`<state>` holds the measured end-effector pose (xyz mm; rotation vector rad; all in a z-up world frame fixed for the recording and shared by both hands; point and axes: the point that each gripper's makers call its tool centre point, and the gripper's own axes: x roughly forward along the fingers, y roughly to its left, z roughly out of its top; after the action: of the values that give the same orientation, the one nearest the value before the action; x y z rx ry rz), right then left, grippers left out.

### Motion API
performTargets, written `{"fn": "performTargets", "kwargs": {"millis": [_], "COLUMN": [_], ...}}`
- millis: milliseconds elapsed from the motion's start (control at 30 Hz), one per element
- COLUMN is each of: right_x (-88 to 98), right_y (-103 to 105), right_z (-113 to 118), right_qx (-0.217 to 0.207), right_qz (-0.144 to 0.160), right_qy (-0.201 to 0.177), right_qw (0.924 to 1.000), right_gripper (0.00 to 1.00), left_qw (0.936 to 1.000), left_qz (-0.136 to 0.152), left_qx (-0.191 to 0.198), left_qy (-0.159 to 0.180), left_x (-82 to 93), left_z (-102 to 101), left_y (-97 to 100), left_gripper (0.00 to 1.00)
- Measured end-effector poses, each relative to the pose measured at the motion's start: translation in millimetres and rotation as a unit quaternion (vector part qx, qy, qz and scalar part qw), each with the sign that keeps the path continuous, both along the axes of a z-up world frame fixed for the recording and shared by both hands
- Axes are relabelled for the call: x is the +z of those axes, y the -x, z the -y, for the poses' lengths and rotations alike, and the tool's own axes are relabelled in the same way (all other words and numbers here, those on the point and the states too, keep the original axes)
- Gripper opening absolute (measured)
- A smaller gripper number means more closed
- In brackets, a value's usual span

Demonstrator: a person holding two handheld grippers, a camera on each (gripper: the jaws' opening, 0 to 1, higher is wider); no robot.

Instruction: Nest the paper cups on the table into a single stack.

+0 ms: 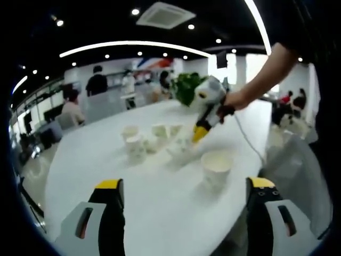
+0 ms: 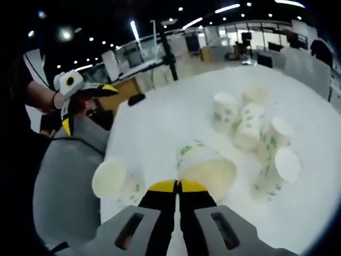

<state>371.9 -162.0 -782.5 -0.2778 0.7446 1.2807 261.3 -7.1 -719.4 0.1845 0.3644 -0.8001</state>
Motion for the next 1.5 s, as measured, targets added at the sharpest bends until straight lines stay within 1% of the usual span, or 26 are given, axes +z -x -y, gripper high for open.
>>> {"fn": "performTargets", "kwargs": {"millis": [100, 133, 300, 333, 433, 600, 733, 800, 1033, 1233, 1333, 1433, 1500], "right_x": [2.7, 4.2, 7.8, 9.0, 13.8, 18.1, 22.8, 25.9, 35.1, 34.9, 36.5, 36.9, 36.2], "right_y": [1.7, 0.7, -0.3, -2.0, -1.0, -1.3, 1.7, 3.1, 13.0, 18.7, 19.4, 21.0, 21.3], "right_z": [3.8, 5.7, 7.5, 7.5, 5.3, 4.7, 2.8, 1.6, -4.8, -5.5, -5.9, -6.4, -5.0], "right_qx": [0.012, 0.017, 0.014, 0.015, 0.013, 0.032, 0.041, 0.047, 0.058, 0.063, 0.056, 0.051, 0.047], "right_qz": [0.007, 0.020, 0.016, 0.023, 0.018, 0.044, 0.048, 0.056, 0.059, 0.055, 0.050, 0.049, 0.052], "right_qy": [0.017, 0.024, 0.029, 0.031, 0.033, 0.060, 0.070, 0.073, 0.072, 0.076, 0.070, 0.073, 0.083], "right_qw": [0.9998, 0.9994, 0.9993, 0.9991, 0.9992, 0.9967, 0.9956, 0.9946, 0.9940, 0.9936, 0.9947, 0.9948, 0.9940], "right_gripper": [0.00, 0.00, 0.00, 0.00, 0.00, 0.00, 0.00, 0.00, 0.00, 0.00, 0.00, 0.00, 0.00], "left_qw": [1.0000, 1.0000, 1.0000, 1.0000, 0.9999, 0.9999, 0.9999, 0.9999, 0.9998, 0.9998, 0.9997, 0.9994, 0.9992], "left_qz": [0.004, 0.005, 0.008, 0.008, 0.009, 0.009, 0.009, 0.009, 0.011, 0.014, 0.016, 0.013, 0.016], "left_qx": [0.001, 0.000, -0.002, -0.002, -0.001, 0.001, 0.002, 0.002, -0.001, -0.010, -0.015, -0.033, -0.037], "left_qy": [0.004, 0.003, 0.005, 0.005, 0.006, 0.009, 0.010, 0.011, 0.014, 0.012, 0.010, 0.004, 0.004], "left_x": [2.9, 3.2, 4.1, 4.2, 4.3, 4.9, 4.2, 4.1, 3.7, 4.8, 2.4, -1.4, -1.3], "left_z": [0.2, 0.5, 0.2, 0.0, -1.4, -4.2, -5.9, -6.0, -3.6, -3.3, -4.4, -3.5, -5.3], "left_y": [-0.9, -0.8, -0.1, 0.2, 1.2, 4.2, 5.1, 5.7, 5.9, 3.1, -0.4, -2.2, -6.1], "left_gripper": [0.95, 0.95, 0.96, 0.96, 0.96, 0.96, 0.96, 0.96, 0.96, 0.96, 0.96, 0.96, 0.96]}}
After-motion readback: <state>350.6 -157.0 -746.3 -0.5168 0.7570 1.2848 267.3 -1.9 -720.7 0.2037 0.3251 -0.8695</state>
